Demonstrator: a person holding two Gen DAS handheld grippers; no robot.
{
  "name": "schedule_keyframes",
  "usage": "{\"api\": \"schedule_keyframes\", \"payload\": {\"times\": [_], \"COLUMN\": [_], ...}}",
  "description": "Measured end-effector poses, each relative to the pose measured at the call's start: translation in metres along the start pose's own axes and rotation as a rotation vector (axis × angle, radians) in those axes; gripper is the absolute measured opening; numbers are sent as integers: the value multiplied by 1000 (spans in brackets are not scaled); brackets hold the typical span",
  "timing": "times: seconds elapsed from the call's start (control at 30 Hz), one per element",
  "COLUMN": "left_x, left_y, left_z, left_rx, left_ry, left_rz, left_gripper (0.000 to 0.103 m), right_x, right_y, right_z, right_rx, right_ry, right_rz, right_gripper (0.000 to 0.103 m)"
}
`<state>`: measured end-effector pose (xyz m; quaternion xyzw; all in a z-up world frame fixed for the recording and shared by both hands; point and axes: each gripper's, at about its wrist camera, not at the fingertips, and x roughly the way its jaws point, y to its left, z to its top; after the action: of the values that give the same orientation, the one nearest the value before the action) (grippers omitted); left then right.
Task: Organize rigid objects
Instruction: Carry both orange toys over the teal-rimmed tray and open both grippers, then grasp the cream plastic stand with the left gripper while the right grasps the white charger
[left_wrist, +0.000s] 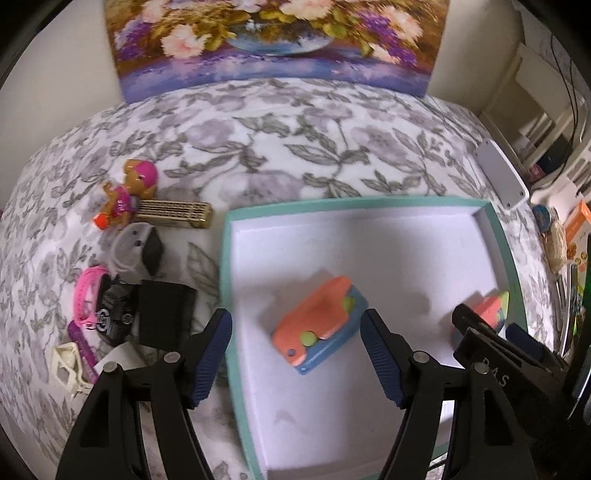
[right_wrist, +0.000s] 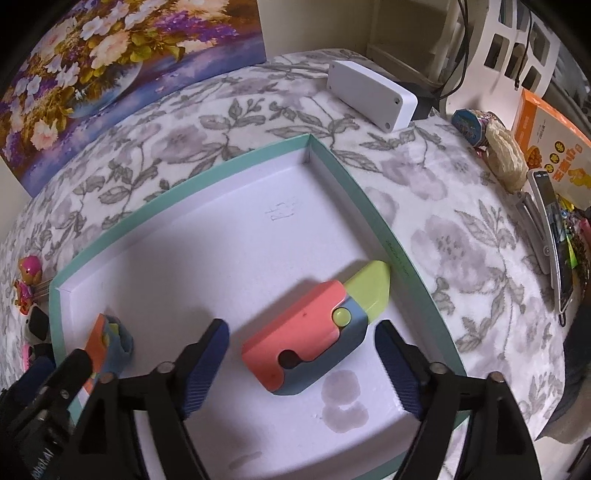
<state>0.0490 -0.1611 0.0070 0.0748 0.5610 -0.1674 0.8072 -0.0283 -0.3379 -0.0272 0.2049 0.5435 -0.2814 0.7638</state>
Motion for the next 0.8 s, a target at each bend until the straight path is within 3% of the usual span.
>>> {"api": "schedule_keyframes", "payload": {"times": [0.1, 0.23, 0.4, 0.7, 0.8], "left_x": [-4, -5, 0, -7, -25], "left_y": [11, 30, 54, 89, 104], "left_z": [0, -1, -4, -8, -7], "left_rx": [-33, -89, -179, -310, -370], "left_ry": [-19, -17, 1, -18, -77], "left_rz": [36, 74, 84, 80, 92], "left_gripper": [85, 85, 96, 96, 96], "right_x": [-2, -6, -12, -32, -45], "right_y": [2, 5, 11, 26, 34], "right_z": [-1, -3, -5, -9, -9], "right_rx": [-6, -21, -52, -75, -67], "right_ry": [-6, -20, -48, -70, -93], "right_rz": [2, -13, -9, 29, 61], "right_gripper": [95, 102, 103, 103, 103]}}
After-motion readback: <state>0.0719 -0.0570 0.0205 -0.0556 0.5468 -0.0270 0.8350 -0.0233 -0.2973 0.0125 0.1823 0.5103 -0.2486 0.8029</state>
